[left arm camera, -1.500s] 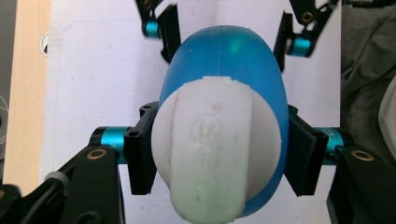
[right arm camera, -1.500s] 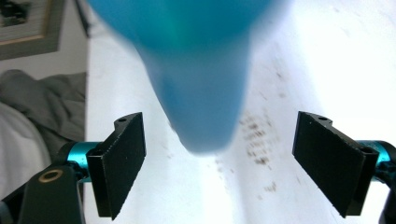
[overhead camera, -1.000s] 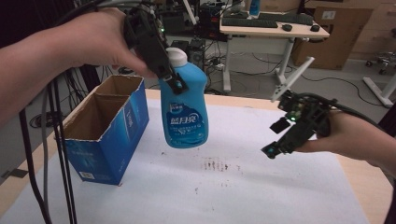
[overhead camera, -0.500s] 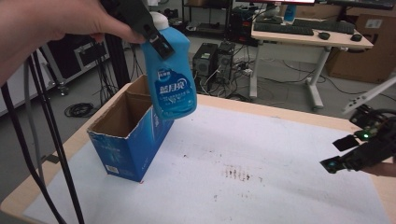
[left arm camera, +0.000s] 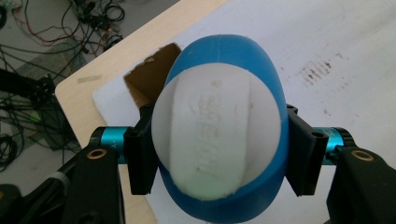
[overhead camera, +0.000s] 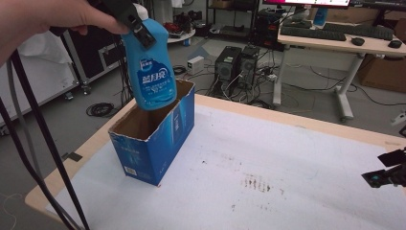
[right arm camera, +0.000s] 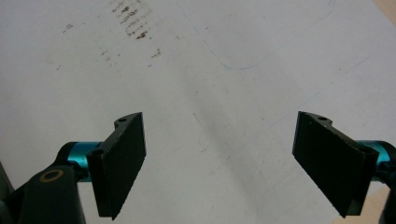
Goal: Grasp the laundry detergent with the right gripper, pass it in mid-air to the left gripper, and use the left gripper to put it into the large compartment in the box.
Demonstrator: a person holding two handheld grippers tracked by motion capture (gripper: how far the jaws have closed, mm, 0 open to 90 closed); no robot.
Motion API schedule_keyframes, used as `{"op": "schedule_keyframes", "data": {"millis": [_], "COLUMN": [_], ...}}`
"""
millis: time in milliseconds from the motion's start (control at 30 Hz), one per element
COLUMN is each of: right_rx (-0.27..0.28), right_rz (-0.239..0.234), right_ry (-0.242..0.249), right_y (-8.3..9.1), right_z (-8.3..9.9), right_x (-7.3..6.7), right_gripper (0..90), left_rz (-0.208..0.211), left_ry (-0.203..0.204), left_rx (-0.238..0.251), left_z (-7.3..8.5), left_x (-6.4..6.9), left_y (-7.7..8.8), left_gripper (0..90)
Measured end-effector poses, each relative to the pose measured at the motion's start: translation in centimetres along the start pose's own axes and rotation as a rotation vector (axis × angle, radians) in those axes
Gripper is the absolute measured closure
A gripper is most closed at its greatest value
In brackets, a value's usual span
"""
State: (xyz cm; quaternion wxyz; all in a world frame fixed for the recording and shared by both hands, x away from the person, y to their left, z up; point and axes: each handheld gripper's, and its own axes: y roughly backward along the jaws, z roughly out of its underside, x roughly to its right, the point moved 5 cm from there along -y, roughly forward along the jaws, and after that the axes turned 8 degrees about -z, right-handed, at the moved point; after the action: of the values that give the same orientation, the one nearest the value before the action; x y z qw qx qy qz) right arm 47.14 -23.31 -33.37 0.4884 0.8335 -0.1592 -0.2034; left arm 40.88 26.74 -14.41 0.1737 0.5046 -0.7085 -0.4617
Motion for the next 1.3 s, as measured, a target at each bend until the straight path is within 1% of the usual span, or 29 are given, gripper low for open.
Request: {"op": "schedule_keyframes", "data": {"millis": [33, 133, 167, 300, 533, 600, 667, 700, 733, 800, 833, 900, 967, 1000, 1033, 1133, 1167, 1200, 1300], "right_rx": [0.002, 0.005, 0.007, 0.000, 0.005, 0.004, 0.003, 0.001, 0.002, 0.002, -0.002, -0.001, 0.001, 0.000, -0.002, -0.009, -0.009, -0.014, -0.015], "right_rz": [0.002, 0.007, 0.008, 0.009, 0.016, 0.014, 0.016, 0.018, 0.018, 0.018, 0.018, 0.017, 0.016, 0.017, 0.017, 0.017, 0.017, 0.014, 0.014], "right_ry": [-0.002, -0.002, -0.013, -0.013, -0.023, -0.019, -0.023, -0.021, -0.021, -0.022, -0.022, -0.019, -0.017, -0.016, -0.014, -0.012, -0.012, -0.008, -0.006], "right_y": [0.2, 0.3, 0.4, 0.4, 0.7, 0.7, 0.7, 0.7, 0.7, 0.7, 0.7, 0.7, 0.6, 0.6, 0.6, 0.5, 0.5, 0.5, 0.5], "right_z": [0.0, 0.1, 0.2, 0.5, 0.8, 0.9, 1.0, 1.0, 1.0, 1.0, 1.0, 0.9, 0.9, 0.9, 0.9, 0.9, 0.9, 0.9, 0.9], "right_x": [0.2, 0.4, 0.5, 0.6, 0.7, 0.7, 0.7, 0.7, 0.7, 0.7, 0.7, 0.7, 0.6, 0.6, 0.6, 0.5, 0.5, 0.4, 0.4], "right_gripper": [16.7, 16.7, 16.7, 16.7, 16.7, 16.7, 16.7, 16.7, 16.7, 16.7, 16.7, 16.7, 16.7, 16.7, 16.7, 16.7, 16.7, 16.7, 16.7], "left_rz": [-0.004, -0.005, -0.010, -0.016, -0.028, -0.034, -0.034, -0.032, -0.033, -0.033, -0.029, -0.023, -0.021, -0.021, -0.018, -0.011, -0.011, -0.007, -0.001], "left_ry": [0.008, 0.013, 0.018, 0.016, 0.005, 0.001, 0.002, 0.003, 0.005, 0.005, 0.007, 0.017, 0.013, 0.013, 0.006, 0.000, 0.000, -0.007, -0.022], "left_rx": [-0.003, -0.007, -0.010, -0.022, -0.046, -0.067, -0.071, -0.082, -0.083, -0.083, -0.098, -0.109, -0.123, -0.123, -0.135, -0.156, -0.156, -0.168, -0.186], "left_z": [0.2, 0.3, 0.4, 0.5, 0.9, 1.3, 1.4, 1.8, 1.9, 1.9, 2.5, 2.9, 3.4, 3.4, 3.8, 4.4, 4.4, 4.8, 5.3], "left_x": [-0.2, -0.3, -0.4, -0.4, -0.3, -0.3, -0.3, -0.3, -0.3, -0.3, -0.2, -0.3, -0.2, -0.2, 0.0, 0.3, 0.3, 0.5, 0.9], "left_y": [0.0, 0.1, 0.1, -0.2, -1.2, -1.9, -2.1, -2.7, -3.0, -3.0, -3.9, -4.6, -5.4, -5.4, -6.2, -7.4, -7.4, -8.1, -9.2], "left_gripper": [38.7, 38.7, 38.7, 38.7, 38.7, 38.7, 38.7, 38.7, 38.7, 38.7, 38.7, 38.7, 38.7, 38.7, 38.7, 38.7, 38.7, 38.7, 38.7]}}
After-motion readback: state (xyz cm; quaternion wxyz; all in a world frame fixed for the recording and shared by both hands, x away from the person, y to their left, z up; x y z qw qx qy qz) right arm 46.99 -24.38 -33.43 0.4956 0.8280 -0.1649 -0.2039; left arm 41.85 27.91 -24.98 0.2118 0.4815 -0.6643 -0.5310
